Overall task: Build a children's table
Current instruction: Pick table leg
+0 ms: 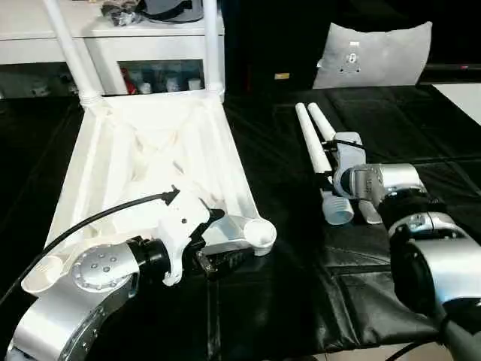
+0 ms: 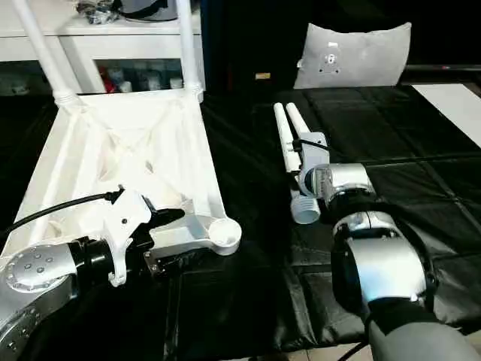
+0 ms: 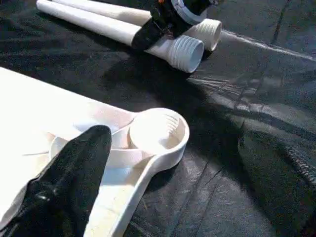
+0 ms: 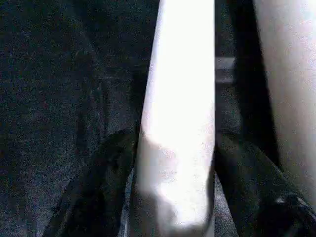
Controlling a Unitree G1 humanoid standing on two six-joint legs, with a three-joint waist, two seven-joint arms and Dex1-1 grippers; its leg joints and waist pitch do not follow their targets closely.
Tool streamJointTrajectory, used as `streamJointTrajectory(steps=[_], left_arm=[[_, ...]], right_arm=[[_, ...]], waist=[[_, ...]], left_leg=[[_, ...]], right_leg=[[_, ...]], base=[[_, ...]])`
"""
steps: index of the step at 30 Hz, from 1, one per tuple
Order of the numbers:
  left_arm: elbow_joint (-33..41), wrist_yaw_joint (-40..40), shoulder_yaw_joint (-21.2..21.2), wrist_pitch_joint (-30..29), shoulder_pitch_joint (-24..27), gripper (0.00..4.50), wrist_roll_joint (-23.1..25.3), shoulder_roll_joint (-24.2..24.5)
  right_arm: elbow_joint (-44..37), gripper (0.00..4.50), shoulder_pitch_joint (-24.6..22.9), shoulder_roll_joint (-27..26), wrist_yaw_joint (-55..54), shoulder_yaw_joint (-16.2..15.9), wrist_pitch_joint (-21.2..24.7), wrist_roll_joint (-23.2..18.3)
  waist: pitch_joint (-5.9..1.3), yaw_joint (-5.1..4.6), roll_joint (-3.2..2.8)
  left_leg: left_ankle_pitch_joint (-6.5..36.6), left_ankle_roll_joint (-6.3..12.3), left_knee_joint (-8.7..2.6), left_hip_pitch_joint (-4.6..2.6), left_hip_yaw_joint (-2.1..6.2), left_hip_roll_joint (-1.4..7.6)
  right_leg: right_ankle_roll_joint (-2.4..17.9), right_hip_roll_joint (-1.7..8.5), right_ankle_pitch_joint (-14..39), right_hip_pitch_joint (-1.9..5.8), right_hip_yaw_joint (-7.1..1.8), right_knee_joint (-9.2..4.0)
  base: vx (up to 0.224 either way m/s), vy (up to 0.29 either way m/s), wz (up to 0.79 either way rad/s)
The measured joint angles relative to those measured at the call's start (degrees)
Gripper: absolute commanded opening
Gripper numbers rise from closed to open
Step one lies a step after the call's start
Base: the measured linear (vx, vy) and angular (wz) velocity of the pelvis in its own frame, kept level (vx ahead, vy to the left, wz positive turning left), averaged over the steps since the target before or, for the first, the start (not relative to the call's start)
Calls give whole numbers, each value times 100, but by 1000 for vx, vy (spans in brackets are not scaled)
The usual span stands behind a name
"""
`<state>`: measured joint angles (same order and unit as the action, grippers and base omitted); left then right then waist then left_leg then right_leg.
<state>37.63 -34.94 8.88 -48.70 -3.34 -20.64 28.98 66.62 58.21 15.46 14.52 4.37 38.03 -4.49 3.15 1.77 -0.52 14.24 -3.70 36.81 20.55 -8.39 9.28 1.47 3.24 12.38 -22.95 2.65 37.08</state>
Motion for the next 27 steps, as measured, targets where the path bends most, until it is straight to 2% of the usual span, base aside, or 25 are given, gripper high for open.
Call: streamJointTrajectory(steps=[5,12,17,21,24,27], left_arm=[[0,0,0,-41,1,450,-29,43],[0,10,1,-52,5,450,-101,65],[-56,122,3,-51,-59,450,-84,10],[-255,331,-7,43,-190,450,3,-153],[-661,596,-114,258,-499,450,117,-503],[-1006,855,-386,385,-1004,450,80,-921]], right_arm=[[233,203,91,17,281,-1,-1,43],[386,189,99,73,351,85,-88,34],[467,188,91,118,460,334,-246,-76],[463,187,34,116,595,772,-704,-487],[-110,187,-185,95,1032,1036,-1297,-845],[-941,187,-293,29,1666,1383,-1243,-1361]], waist=[[-1,3,2],[-12,19,19],[-14,18,22],[3,12,-7],[8,34,-15],[8,54,-16]], left_leg=[[0,0,0,-4,-4,3],[-2,-2,0,-8,-12,10],[-2,-3,0,-8,-17,14],[-6,0,0,-1,-27,17],[-20,17,0,25,-30,25],[-48,65,0,45,-31,29]], right_leg=[[0,0,0,3,0,1],[1,0,0,9,1,0],[2,0,-1,8,2,1],[8,0,-5,-3,0,2],[10,0,-8,-21,8,3],[17,0,-12,-34,18,-1]], base=[[0,0,0],[0,0,0],[0,0,0],[0,0,0],[0,0,0],[0,0,0]])
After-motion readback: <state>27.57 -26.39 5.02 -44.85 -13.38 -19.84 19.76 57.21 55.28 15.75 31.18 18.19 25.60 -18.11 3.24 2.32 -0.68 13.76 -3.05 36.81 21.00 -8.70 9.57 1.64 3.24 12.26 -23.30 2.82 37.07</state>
